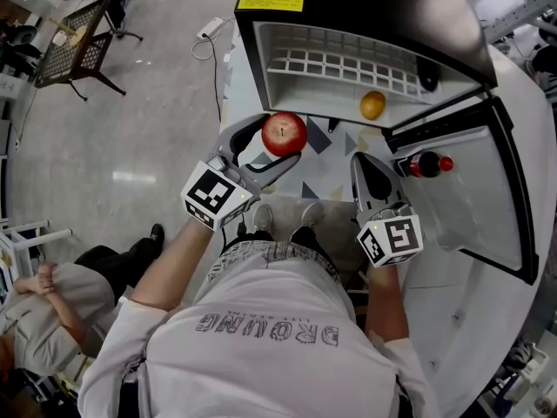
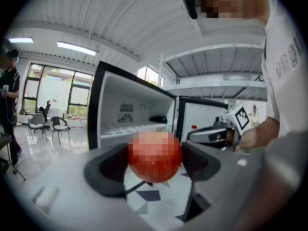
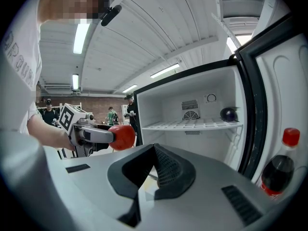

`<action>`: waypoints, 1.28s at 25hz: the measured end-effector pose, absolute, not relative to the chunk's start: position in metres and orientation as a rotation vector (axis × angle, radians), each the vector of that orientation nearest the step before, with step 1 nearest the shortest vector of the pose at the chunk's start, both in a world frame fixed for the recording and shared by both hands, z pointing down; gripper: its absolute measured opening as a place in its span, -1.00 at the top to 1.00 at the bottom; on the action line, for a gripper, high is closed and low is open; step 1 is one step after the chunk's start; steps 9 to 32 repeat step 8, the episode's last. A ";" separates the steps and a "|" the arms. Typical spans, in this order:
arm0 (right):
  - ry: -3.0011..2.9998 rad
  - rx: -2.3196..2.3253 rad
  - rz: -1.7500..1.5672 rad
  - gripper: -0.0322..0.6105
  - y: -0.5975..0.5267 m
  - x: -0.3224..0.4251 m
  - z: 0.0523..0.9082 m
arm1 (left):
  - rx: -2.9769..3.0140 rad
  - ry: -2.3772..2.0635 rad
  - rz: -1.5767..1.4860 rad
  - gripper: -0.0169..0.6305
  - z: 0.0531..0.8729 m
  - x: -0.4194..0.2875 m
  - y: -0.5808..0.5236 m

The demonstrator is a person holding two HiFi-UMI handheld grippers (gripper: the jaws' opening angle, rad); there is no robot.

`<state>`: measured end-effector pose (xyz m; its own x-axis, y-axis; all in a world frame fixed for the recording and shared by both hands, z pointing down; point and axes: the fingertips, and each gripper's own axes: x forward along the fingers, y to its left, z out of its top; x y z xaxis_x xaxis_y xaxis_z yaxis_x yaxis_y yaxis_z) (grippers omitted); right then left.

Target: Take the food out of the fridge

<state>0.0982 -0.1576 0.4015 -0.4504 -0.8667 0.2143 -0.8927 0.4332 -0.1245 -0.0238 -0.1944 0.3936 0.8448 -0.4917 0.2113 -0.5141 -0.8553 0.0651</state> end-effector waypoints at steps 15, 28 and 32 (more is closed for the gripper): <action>-2.561 1.566 0.332 0.92 -0.158 0.100 0.403 | 2.902 -0.798 0.278 -0.14 0.394 -0.020 -0.195; -2.561 1.566 0.332 0.92 -0.158 0.100 0.403 | 2.902 -0.798 0.278 -0.14 0.394 -0.020 -0.195; -2.561 1.566 0.332 0.92 -0.158 0.100 0.403 | 2.902 -0.798 0.278 -0.14 0.394 -0.020 -0.195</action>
